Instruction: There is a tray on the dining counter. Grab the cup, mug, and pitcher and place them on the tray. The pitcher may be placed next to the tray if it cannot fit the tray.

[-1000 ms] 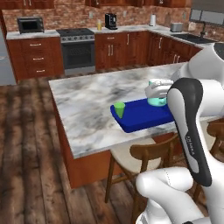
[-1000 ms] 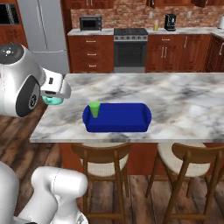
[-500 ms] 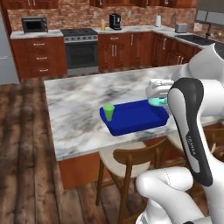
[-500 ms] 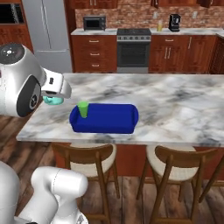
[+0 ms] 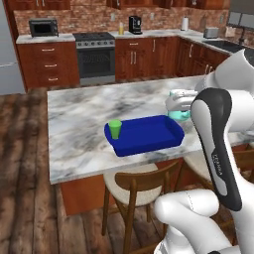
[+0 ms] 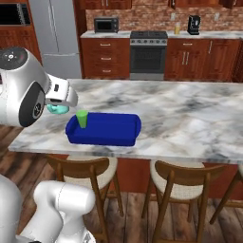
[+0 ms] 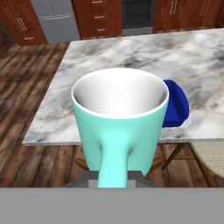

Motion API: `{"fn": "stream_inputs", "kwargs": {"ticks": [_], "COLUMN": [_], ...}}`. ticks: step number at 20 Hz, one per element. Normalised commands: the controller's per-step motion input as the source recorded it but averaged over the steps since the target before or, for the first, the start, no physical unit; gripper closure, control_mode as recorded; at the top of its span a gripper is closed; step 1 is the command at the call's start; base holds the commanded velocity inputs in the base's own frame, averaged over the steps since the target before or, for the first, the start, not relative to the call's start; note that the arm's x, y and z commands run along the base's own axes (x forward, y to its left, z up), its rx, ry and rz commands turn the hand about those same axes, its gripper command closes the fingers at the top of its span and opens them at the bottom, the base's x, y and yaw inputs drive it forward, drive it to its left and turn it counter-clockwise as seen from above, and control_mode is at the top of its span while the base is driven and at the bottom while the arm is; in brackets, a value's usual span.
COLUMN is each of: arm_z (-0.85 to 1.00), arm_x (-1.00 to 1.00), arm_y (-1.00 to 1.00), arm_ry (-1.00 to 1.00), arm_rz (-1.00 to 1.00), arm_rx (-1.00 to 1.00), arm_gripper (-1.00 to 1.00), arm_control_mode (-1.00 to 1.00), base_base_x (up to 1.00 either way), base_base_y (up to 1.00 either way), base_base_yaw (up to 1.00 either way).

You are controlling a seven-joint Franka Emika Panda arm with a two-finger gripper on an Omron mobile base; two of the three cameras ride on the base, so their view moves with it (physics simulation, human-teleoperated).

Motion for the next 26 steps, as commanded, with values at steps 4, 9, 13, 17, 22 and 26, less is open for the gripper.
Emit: {"fn": "stream_inputs", "kwargs": {"ticks": [4,9,13,17,22,26], "arm_z": [0.00,0.00,0.00,0.00,0.00,-0.10], "arm_x": [0.00,0.00,0.00,0.00,0.17,0.53], "arm_y": [0.00,0.00,0.00,0.00,-0.06,-0.16], "arm_ry": [0.00,0.00,0.00,0.00,0.03,0.07], "arm_rz": [0.00,0.00,0.00,0.00,0.02,0.07], "arm_rx": [0.00,0.00,0.00,0.00,0.04,0.06], "arm_gripper": [1.00,1.00,1.00,1.00,1.00,1.00], "arm_control_mode": [1.00,1.00,1.00,1.00,-1.00,-1.00], "base_base_x": [0.47,0.53,0.52,0.54,0.27,0.00], "base_base_y": [-0.28,-0.23,-0.20,-0.16,-0.10,0.00], "base_base_yaw": [0.07,0.06,0.06,0.05,0.03,0.00]}}
